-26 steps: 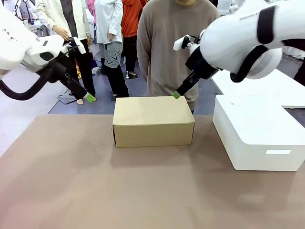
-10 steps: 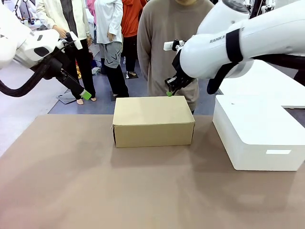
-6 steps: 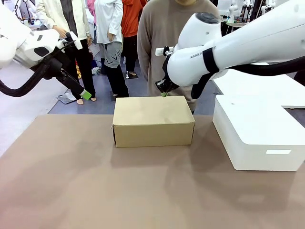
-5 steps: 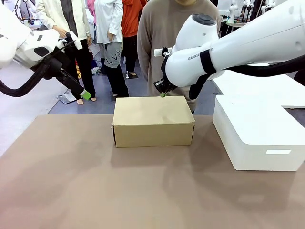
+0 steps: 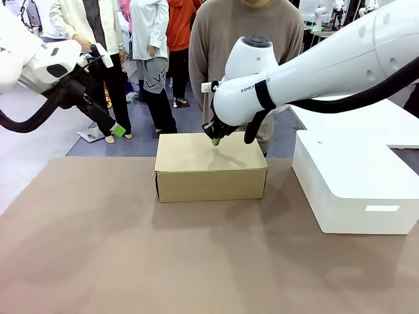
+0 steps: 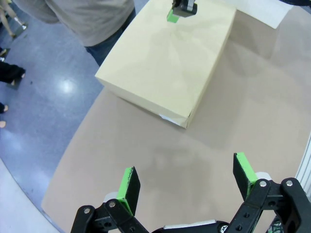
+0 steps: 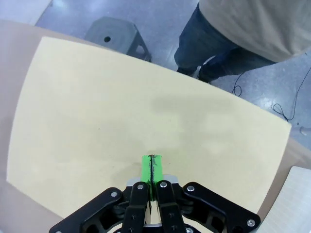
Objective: Pack the shoes into the box.
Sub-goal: Press down on the lid of the Shoes Box.
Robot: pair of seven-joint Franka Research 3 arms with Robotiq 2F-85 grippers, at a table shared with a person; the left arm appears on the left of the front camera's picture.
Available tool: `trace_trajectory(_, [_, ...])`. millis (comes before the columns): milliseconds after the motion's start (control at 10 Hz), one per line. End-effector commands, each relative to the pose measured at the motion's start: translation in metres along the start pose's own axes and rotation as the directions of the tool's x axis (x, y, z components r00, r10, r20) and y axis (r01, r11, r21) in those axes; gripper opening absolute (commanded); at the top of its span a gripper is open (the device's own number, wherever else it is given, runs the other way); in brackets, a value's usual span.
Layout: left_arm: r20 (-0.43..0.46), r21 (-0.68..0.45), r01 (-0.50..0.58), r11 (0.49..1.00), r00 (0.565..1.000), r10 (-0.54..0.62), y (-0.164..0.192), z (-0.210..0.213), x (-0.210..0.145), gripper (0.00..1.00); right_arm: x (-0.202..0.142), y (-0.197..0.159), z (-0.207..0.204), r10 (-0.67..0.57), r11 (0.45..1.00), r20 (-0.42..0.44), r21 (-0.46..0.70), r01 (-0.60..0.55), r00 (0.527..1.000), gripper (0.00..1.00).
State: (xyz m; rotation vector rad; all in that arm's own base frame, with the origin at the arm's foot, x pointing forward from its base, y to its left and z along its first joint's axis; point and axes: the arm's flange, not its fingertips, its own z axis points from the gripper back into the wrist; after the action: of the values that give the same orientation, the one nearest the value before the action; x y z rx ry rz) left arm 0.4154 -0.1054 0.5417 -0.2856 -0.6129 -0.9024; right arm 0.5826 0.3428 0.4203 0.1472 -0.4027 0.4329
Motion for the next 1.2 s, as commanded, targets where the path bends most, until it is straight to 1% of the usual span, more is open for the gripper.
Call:
trace_trajectory(0, [-0.008, 0.011, -0.007, 1.000, 1.000, 0.007, 0.002, 0.001, 0.001, 1.00, 0.007, 0.003, -0.009, -0.015, 0.999, -0.024, -0.036, 0.014, 1.000, 0.00])
trace_trajectory(300, [-0.008, 0.011, -0.007, 1.000, 1.000, 0.007, 0.002, 0.001, 0.001, 1.00, 0.003, 0.002, -0.023, -0.013, 0.999, -0.069, -0.043, 0.010, 0.998, 0.00])
trace_trajectory(400, [-0.008, 0.011, -0.007, 1.000, 1.000, 0.007, 0.002, 0.001, 0.001, 1.00, 0.004, 0.003, -0.019, -0.009, 0.999, -0.066, -0.038, 0.007, 0.998, 0.00])
trace_trajectory(600, [-0.008, 0.011, -0.007, 1.000, 1.000, 0.007, 0.002, 0.001, 0.001, 1.00, 0.003, 0.005, 0.016, 0.003, 1.000, -0.007, -0.010, -0.003, 1.000, 0.00])
trace_trajectory(800, [-0.008, 0.011, -0.007, 1.000, 1.000, 0.007, 0.002, 0.001, 0.001, 1.00, -0.007, 0.007, 0.056, 0.043, 0.999, 0.027, 0.000, -0.043, 0.999, 0.00])
trace_trajectory(1100, [-0.008, 0.011, -0.007, 1.000, 1.000, 0.007, 0.002, 0.001, 0.001, 1.00, -0.020, 0.009, 0.073, 0.060, 0.998, 0.027, 0.016, -0.060, 0.998, 0.00])
